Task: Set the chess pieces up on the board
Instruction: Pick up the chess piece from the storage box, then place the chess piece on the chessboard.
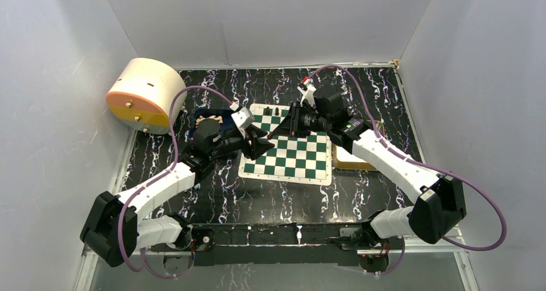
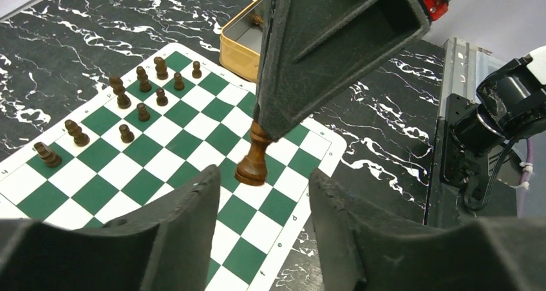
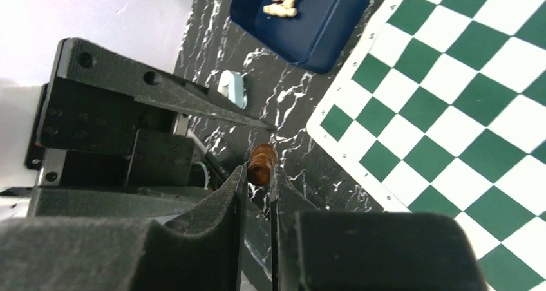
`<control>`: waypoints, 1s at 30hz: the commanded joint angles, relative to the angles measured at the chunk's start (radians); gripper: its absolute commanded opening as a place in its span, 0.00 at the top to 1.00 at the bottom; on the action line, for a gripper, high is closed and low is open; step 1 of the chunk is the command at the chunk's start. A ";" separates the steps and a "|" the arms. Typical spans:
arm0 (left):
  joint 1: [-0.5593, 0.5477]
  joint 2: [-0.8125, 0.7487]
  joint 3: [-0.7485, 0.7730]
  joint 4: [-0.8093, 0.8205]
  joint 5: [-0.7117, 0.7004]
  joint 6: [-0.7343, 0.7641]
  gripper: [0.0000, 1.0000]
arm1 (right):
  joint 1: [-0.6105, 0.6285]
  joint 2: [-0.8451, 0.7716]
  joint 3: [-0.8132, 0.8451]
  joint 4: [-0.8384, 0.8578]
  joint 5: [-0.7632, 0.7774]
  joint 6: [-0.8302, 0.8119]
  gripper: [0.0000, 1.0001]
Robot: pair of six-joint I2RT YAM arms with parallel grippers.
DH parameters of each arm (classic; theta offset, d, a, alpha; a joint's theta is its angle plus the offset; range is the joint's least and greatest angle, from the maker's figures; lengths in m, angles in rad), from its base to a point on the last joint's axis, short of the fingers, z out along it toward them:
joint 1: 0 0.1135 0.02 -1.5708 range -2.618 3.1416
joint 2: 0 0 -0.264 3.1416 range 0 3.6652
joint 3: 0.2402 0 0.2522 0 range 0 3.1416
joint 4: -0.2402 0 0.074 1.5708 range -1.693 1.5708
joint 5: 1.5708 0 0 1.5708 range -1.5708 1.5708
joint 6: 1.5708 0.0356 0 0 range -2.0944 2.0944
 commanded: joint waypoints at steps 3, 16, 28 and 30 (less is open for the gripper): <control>-0.003 -0.042 0.002 -0.071 -0.023 0.055 0.37 | -0.005 0.022 0.057 -0.049 0.162 -0.097 0.83; 0.002 -0.116 0.002 -0.321 -0.355 0.032 0.07 | -0.116 0.159 0.206 -0.200 0.521 -0.347 0.84; 0.011 -0.139 0.018 -0.542 -0.524 0.015 0.07 | -0.276 0.386 0.307 -0.137 0.599 -0.437 0.84; 0.011 -0.120 0.030 -0.591 -0.528 0.053 0.07 | -0.289 0.420 0.317 -0.124 0.603 -0.441 0.84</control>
